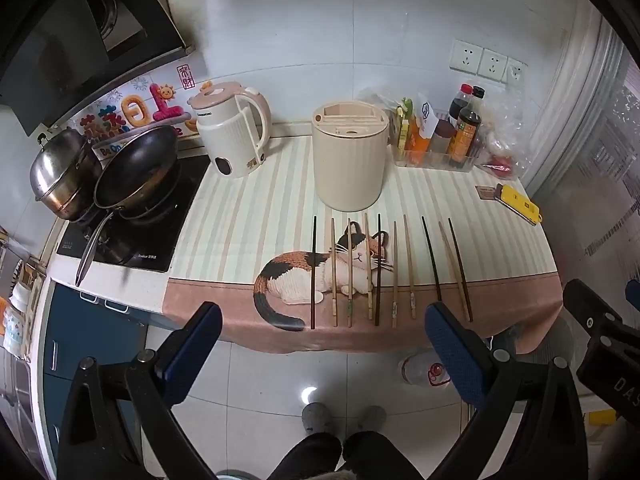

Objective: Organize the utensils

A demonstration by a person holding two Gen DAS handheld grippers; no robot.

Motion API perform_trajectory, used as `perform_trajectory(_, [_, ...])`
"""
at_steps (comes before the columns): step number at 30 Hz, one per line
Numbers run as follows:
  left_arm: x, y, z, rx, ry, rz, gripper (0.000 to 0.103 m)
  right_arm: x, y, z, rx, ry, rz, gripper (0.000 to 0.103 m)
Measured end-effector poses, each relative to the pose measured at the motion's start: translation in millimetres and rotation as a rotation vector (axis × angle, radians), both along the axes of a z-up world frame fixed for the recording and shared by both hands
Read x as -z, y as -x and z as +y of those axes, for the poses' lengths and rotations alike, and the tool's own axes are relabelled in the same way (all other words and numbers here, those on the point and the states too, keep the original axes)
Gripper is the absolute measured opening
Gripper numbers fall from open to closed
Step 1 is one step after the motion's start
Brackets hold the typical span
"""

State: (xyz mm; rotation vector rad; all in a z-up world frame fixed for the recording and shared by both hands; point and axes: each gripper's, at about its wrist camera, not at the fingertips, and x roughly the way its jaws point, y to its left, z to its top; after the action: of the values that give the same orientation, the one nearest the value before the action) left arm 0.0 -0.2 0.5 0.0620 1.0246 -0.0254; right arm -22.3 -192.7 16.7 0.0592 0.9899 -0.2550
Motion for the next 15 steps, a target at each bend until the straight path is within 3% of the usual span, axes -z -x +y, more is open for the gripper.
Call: perform_trajectory(15, [-5.0, -9.7, -0.6, 0.002, 0.005, -0.006, 0.103, 4.3, -9.1, 0.9, 0.000, -0.002, 0.011, 0.103])
